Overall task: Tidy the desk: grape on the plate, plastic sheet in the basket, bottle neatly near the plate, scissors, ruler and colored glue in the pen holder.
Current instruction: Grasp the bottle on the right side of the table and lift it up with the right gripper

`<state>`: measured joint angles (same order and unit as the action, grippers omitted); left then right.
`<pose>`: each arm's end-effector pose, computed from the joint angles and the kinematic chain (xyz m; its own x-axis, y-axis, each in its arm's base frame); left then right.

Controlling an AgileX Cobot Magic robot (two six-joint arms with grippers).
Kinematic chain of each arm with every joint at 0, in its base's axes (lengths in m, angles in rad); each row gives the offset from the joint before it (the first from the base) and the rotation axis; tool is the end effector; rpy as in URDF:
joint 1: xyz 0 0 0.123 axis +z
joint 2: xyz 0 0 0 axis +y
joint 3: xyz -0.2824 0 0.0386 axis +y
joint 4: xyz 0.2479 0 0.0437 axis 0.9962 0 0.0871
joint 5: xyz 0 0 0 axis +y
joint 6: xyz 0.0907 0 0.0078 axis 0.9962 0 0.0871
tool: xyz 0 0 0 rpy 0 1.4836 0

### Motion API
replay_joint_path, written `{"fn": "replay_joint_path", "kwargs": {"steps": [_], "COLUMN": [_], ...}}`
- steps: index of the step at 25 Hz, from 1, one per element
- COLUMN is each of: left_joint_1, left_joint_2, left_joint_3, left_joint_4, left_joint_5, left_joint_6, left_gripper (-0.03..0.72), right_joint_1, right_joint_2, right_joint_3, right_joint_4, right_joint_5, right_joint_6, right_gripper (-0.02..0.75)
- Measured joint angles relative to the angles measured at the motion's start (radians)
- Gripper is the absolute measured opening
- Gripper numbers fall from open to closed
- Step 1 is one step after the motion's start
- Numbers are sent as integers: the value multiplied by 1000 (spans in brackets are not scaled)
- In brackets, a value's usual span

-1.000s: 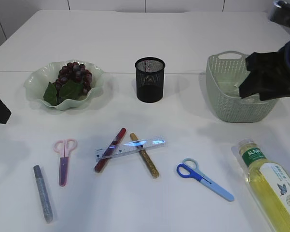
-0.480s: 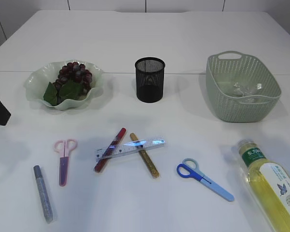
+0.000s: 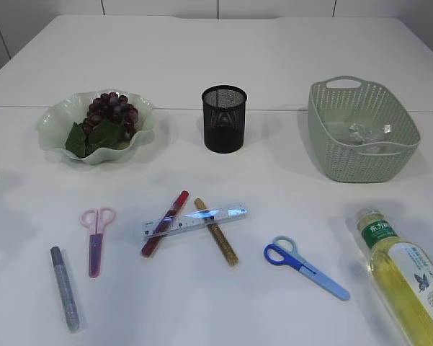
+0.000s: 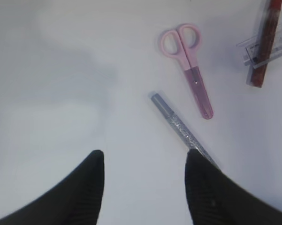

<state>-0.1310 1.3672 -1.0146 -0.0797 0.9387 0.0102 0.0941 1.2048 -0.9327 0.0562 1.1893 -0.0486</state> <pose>0.2580 -0.0399 0.2780 -0.9300 0.0853 -0.3575 0.1190 0.9902 -0.0732 0.2018 0.0238 0.2868 -0.9730 -0.1196 -0.1972 -0.1310 0.9903 0.0457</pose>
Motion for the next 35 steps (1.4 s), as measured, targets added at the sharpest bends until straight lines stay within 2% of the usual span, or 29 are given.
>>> {"fn": "replay_joint_path", "kwargs": {"steps": [7, 12, 15, 26, 35], "left_joint_1": [-4, -4, -4, -4, -4], "left_joint_2": [-5, -59, -89, -102, -102], "left_joint_3": [14, 118, 163, 176, 176], "left_joint_4": [-4, -8, -16, -60, -63], "left_joint_5": [55, 28, 9, -38, -55], "left_joint_6": [-10, -10, -10, -10, -10], "left_gripper": [405, 405, 405, 405, 405], "right_joint_1": [20, 20, 20, 42, 42], "right_joint_2": [43, 125, 188, 394, 462], "right_joint_3": [14, 13, 13, 13, 13], "right_joint_4": [-1, -1, -1, 2, 2], "right_joint_5": [-58, -120, -156, -267, -328], "right_joint_6": [1, -25, -36, -91, -128], "right_gripper": [399, 545, 585, 596, 596]}}
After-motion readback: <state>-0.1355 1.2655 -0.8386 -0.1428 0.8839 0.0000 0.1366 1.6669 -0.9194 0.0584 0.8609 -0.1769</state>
